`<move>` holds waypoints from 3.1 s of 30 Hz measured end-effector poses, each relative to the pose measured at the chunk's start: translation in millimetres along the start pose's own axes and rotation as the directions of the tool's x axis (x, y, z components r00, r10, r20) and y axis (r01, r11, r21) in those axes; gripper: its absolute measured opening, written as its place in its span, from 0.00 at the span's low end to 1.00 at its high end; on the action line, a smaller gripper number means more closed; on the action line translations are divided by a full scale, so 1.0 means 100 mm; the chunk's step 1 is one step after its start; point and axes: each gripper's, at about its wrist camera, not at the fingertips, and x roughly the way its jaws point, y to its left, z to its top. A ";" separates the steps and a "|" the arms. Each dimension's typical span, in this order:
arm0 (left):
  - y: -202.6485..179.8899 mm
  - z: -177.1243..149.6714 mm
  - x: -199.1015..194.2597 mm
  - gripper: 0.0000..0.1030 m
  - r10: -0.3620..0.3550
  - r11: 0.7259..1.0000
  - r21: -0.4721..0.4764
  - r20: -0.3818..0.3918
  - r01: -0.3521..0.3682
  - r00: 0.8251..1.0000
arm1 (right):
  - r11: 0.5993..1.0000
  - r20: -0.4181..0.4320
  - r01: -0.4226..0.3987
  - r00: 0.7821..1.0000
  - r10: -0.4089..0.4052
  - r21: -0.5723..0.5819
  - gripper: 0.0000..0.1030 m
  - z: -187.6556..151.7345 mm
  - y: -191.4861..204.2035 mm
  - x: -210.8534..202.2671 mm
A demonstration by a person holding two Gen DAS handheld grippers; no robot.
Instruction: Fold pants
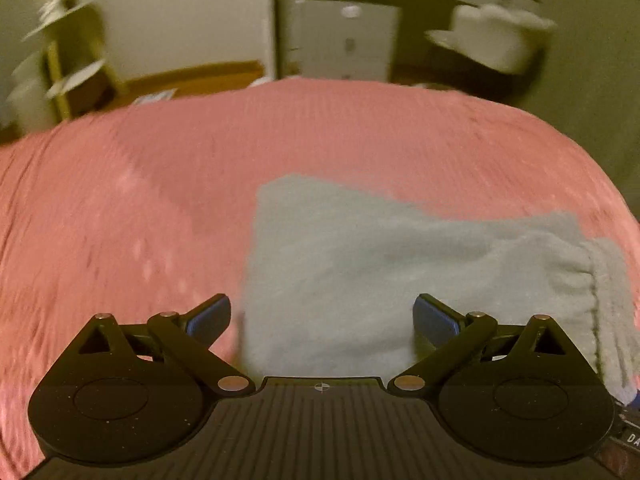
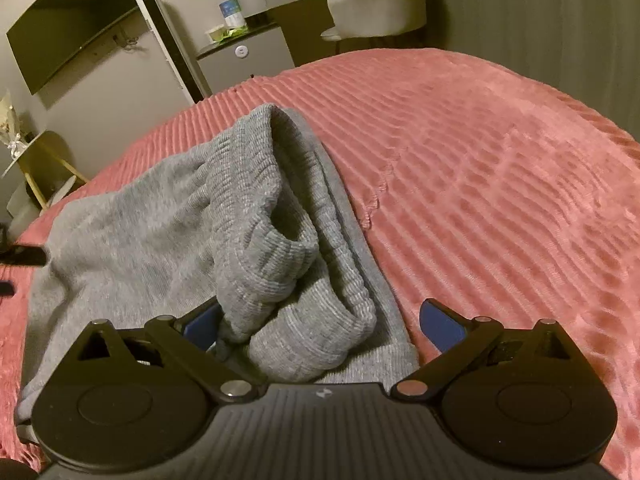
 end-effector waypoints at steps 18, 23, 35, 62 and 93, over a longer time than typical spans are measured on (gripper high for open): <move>-0.32 0.44 0.62 0.99 0.174 0.983 0.057 0.028 -0.176 0.984 | 0.999 0.022 -0.035 0.999 0.035 -0.005 0.98 -0.13 -0.03 0.05; -0.41 0.32 0.47 0.99 0.142 0.976 0.165 0.037 -0.146 0.989 | 0.999 0.023 -0.034 0.999 0.034 -0.002 0.98 -0.13 -0.03 0.05; -0.18 0.04 0.24 0.99 0.327 0.939 0.060 0.150 -0.339 0.933 | 0.999 0.039 -0.038 0.999 0.038 0.000 0.98 -0.16 -0.02 0.07; 0.53 -1.04 0.01 1.00 -0.111 0.944 -0.311 -0.002 0.105 0.994 | 0.998 0.042 -0.051 0.998 0.049 0.034 0.98 -0.11 0.04 0.06; 1.11 -0.73 0.50 1.00 -0.634 0.737 -0.333 -0.040 0.588 0.772 | 0.779 -0.221 -0.529 0.760 0.611 0.336 0.98 0.79 -0.67 0.78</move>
